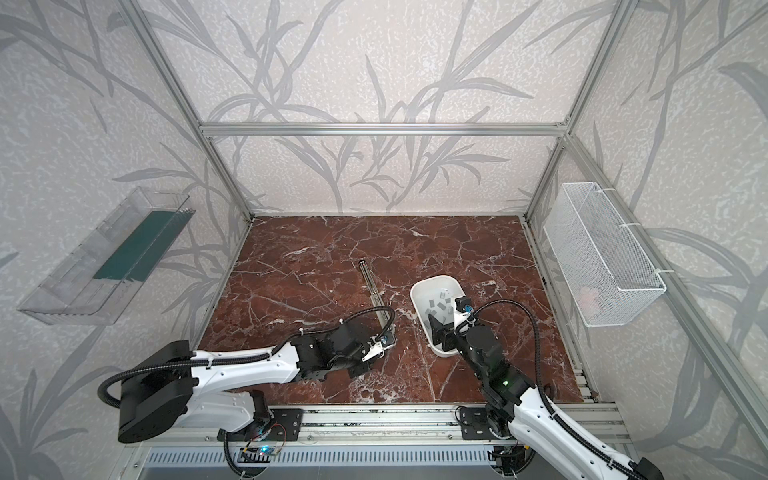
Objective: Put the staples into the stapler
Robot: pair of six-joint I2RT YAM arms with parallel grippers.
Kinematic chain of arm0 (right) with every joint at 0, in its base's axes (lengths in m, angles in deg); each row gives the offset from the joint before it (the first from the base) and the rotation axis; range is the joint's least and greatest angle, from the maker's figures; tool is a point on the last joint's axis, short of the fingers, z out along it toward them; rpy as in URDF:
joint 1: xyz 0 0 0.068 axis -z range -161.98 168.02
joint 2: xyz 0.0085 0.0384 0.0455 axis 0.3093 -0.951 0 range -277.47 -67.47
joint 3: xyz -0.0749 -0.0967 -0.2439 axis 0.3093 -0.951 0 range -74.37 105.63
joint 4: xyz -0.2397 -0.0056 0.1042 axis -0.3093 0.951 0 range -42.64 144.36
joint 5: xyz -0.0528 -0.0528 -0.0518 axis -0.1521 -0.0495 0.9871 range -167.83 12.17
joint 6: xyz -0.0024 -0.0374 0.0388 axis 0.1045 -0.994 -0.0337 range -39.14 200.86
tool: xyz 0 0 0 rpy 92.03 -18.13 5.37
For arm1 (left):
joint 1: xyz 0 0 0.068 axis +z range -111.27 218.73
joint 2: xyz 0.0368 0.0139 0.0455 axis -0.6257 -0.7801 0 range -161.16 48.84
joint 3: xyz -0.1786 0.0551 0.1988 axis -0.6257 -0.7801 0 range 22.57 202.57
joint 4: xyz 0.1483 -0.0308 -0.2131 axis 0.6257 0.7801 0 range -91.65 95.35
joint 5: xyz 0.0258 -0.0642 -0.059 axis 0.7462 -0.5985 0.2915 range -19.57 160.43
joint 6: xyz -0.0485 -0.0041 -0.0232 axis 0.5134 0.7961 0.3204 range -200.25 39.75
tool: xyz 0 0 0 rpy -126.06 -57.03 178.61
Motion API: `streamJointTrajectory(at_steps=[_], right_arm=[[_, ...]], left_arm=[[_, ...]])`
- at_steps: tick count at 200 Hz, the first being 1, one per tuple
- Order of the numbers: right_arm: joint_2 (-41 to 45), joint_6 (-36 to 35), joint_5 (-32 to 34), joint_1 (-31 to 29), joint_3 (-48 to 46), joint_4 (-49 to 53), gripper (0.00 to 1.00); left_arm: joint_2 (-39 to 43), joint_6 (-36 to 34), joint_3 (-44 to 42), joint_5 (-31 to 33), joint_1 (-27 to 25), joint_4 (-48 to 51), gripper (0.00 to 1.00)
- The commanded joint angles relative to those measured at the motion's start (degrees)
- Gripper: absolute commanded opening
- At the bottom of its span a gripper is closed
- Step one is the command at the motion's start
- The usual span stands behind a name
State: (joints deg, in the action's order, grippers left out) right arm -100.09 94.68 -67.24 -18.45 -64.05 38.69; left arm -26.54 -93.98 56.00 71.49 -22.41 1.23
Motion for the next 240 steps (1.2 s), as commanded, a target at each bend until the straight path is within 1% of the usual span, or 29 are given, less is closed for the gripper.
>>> streamJointTrajectory(at_steps=[1,12,28,38,54,77,86,101,122,141,164,175,188,222,240], right_arm=[[-3.9,4.8,-8.4,0.1,3.8,-1.4,0.79],[-7.0,7.7,-11.8,0.1,4.7,-3.0,0.76],[-11.8,12.2,-16.7,-0.3,5.8,-5.5,0.71],[-14.8,14.6,-18.6,-1.2,6.1,-8.2,0.68],[-19.1,16.6,-19.8,-4.1,7.0,-11.5,0.66],[-22.8,17.4,-18.0,-8.3,9.4,-10.6,0.62],[-23.3,18.5,-17.7,-9.0,8.9,-12.4,0.61],[-23.7,19.9,-17.9,-9.1,7.7,-15.4,0.57],[-22.5,20.2,-15.8,-9.1,7.5,-13.7,0.50],[-21.6,20.9,-15.3,-9.2,6.2,-15.7,0.42],[-21.6,21.0,-15.0,-9.1,7.0,-14.1,0.41],[-21.8,21.4,-15.2,-9.1,6.9,-15.0,0.41],[-22.5,21.7,-16.1,-9.1,7.0,-16.0,0.39],[-23.7,22.3,-15.5,-9.1,6.8,-16.2,0.36],[-23.5,22.3,-14.7,-9.1,6.3,-16.2,0.34]], left_arm=[[2.6,-3.7,-2.3,4.6,-0.2,-8.9,0.19],[3.5,-5.9,-2.8,5.5,-0.2,-11.6,0.16],[4.6,-9.5,-3.5,5.8,0.3,-16.4,0.08],[4.7,-11.9,-3.9,5.9,0.8,-19.5,0.00],[3.8,-14.9,-3.8,5.6,1.7,-23.2,0.00],[1.3,-17.9,-1.9,5.1,2.4,-25.0,0.00],[0.3,-18.7,-1.1,5.0,2.5,-25.2,0.00],[-0.8,-19.4,0.2,4.7,2.7,-25.5,0.00],[-1.4,-20.1,0.9,1.9,2.6,-25.6,0.00],[-1.3,-20.1,1.0,-0.3,2.6,-26.3,0.00],[-0.3,-20.3,0.3,-3.5,2.6,-27.2,0.00],[0.3,-20.4,-0.1,-4.9,2.5,-27.7,0.00],[0.9,-20.3,-0.2,-6.3,2.5,-27.5,0.00],[2.9,-20.5,-1.6,-5.8,2.6,-29.7,0.00],[4.6,-20.7,-2.2,-5.9,2.6,-28.8,0.00]])
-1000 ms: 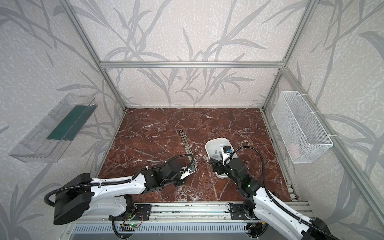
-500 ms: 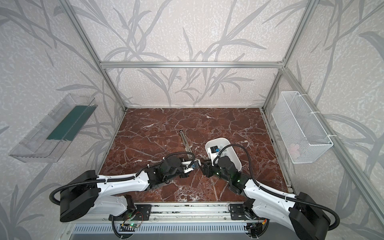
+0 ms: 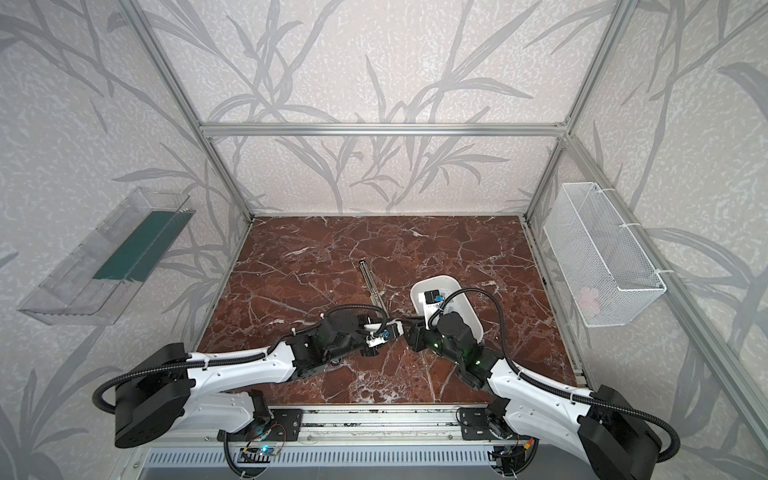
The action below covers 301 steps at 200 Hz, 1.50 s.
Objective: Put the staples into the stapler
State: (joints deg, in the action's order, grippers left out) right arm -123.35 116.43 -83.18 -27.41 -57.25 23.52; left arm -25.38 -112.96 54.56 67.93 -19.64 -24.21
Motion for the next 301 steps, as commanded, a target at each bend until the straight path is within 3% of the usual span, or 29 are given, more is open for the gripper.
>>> streamJointTrajectory(at_steps=[1,41,111,183,212,266,301], right_arm=[[-0.2,0.5,1.3,-0.2,-0.4,-0.9,0.34],[-0.6,3.6,-0.4,-0.2,-1.0,-2.8,0.29],[-3.5,6.2,-3.0,-3.9,0.0,-7.8,0.30],[0.3,5.7,2.5,-3.9,-1.3,-4.9,0.02],[0.8,5.8,3.5,-3.9,-2.1,-5.0,0.00],[3.9,6.2,7.2,-3.1,-4.5,-3.5,0.00],[5.1,6.9,6.5,-2.3,-5.8,-4.3,0.00]], left_arm=[[3.6,-1.8,-0.8,-2.3,-0.2,-3.3,0.00],[6.7,-2.5,-2.9,-3.7,-0.2,-4.9,0.00],[6.2,-5.5,-4.1,-2.6,-0.2,-9.0,0.00],[12.2,-5.3,-7.2,-7.7,-0.2,-6.9,0.00],[15.3,-4.7,-9.3,-9.4,-0.2,-7.3,0.00],[19.8,-4.0,-14.4,-4.4,0.3,-7.8,0.00],[17.7,-1.7,-16.4,1.0,1.2,-10.4,0.00]])
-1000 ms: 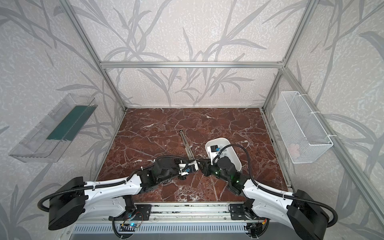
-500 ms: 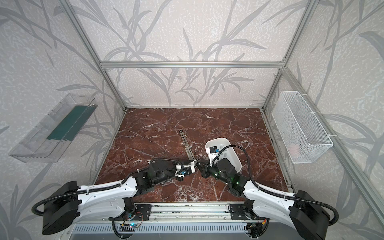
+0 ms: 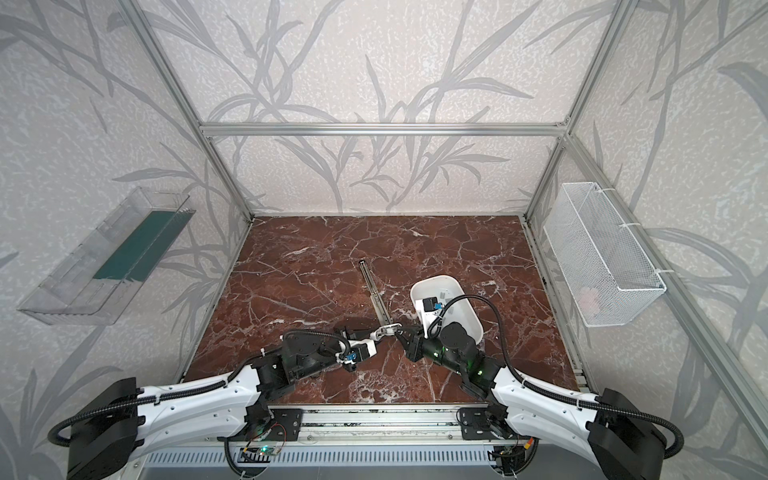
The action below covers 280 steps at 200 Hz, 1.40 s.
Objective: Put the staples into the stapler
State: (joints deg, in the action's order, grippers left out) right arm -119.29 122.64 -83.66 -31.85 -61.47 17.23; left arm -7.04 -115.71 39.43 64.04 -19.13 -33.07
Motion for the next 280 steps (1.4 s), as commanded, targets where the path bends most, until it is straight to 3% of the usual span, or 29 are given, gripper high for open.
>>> streamJointTrajectory(at_steps=[1,55,150,197,216,244,280], right_arm=[[1.1,0.7,6.9,2.2,-1.6,2.0,0.00],[4.0,1.5,5.0,4.3,-2.9,2.5,0.00],[9.5,2.4,2.8,5.0,-4.4,2.8,0.00],[9.2,2.8,2.1,4.9,-4.5,1.7,0.00],[9.6,3.2,2.3,5.0,-5.1,1.3,0.00],[11.7,3.3,2.8,5.0,-5.4,2.5,0.00],[14.3,3.6,3.4,5.0,-6.0,4.0,0.00]], left_arm=[[-0.7,1.1,-1.3,5.1,0.7,-1.6,0.00],[-7.2,3.1,-1.7,12.1,1.1,-4.8,0.00],[-24.4,-0.2,3.8,20.6,2.2,-11.1,0.00],[-27.2,0.0,5.4,19.4,3.1,-12.5,0.24],[-28.0,0.1,6.1,20.2,3.6,-12.9,0.29],[-28.0,0.0,6.4,19.6,4.0,-12.1,0.45],[-27.5,0.5,6.6,18.5,4.1,-11.8,0.49]])
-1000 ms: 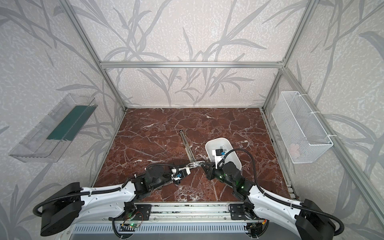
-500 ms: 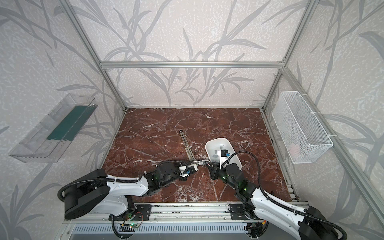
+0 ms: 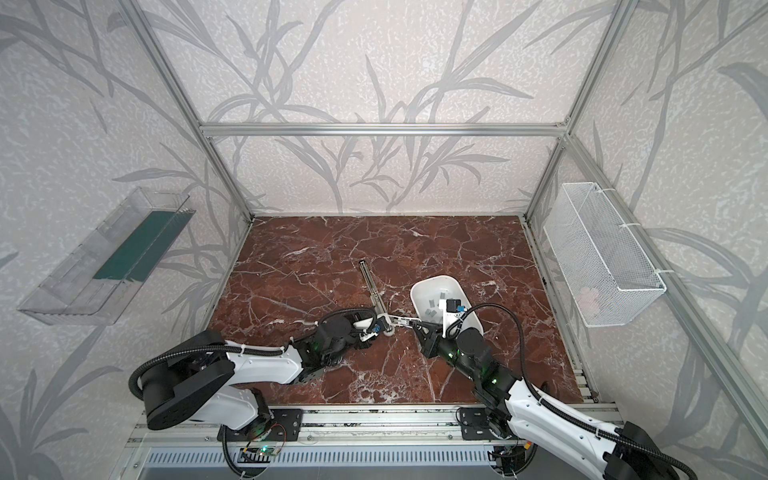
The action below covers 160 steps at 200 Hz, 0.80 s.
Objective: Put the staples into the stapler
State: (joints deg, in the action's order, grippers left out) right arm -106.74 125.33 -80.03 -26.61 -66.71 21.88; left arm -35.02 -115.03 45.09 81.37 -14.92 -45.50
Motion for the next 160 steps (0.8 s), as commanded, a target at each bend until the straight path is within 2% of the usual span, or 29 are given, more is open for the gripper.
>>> streamJointTrajectory(at_steps=[1,40,70,112,138,160], right_arm=[[1.8,0.9,-0.2,-0.3,-0.7,-0.5,0.00],[5.3,1.1,2.5,-0.3,-1.8,2.4,0.00],[7.5,0.9,4.5,-0.3,-2.3,4.4,0.00],[6.4,0.4,2.4,-0.4,-1.4,3.8,0.00],[3.2,1.8,0.8,-0.6,-1.3,0.1,0.00],[0.7,2.2,0.5,-2.0,-1.1,-3.0,0.00]], left_arm=[[0.6,-0.3,1.0,1.1,-0.1,0.6,0.49],[4.2,-0.4,-1.2,-0.9,-0.2,-0.9,0.50],[13.2,1.3,-3.0,-4.7,-0.4,3.8,0.51],[27.1,4.3,-0.6,-18.3,-0.6,19.8,0.51],[28.3,5.1,0.0,-26.4,-1.4,20.3,0.52],[25.8,3.9,0.3,-29.3,-2.1,18.1,0.52]])
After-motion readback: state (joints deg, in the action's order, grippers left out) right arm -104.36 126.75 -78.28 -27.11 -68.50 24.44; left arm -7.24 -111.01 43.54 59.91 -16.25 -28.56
